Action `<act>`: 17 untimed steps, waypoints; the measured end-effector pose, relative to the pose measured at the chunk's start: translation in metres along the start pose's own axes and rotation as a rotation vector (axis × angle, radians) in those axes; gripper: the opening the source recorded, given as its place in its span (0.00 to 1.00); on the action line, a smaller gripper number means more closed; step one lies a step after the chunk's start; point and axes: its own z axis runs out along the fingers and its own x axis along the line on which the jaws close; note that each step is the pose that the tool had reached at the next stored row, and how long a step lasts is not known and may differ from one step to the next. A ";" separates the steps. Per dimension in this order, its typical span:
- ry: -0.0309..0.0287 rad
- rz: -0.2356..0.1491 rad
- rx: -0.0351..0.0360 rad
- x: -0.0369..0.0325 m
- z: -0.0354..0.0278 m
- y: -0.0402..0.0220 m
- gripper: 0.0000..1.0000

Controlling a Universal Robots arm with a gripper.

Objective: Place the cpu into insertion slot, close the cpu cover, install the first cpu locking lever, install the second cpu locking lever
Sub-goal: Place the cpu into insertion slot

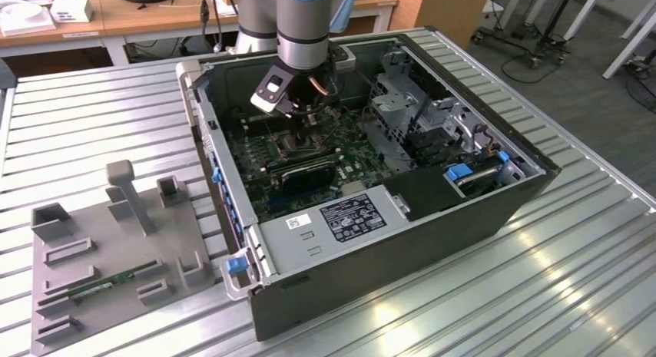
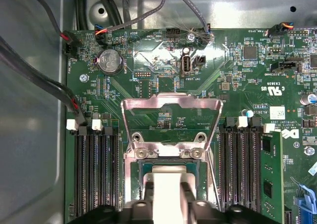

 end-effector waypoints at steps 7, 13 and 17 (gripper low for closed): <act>0.0001 0.000 0.0000 0.0001 0.0000 0.0000 0.11; 0.0002 0.000 -0.0001 0.0003 0.0007 0.0000 0.11; -0.0012 0.000 0.0008 -0.0001 0.0034 -0.0003 0.11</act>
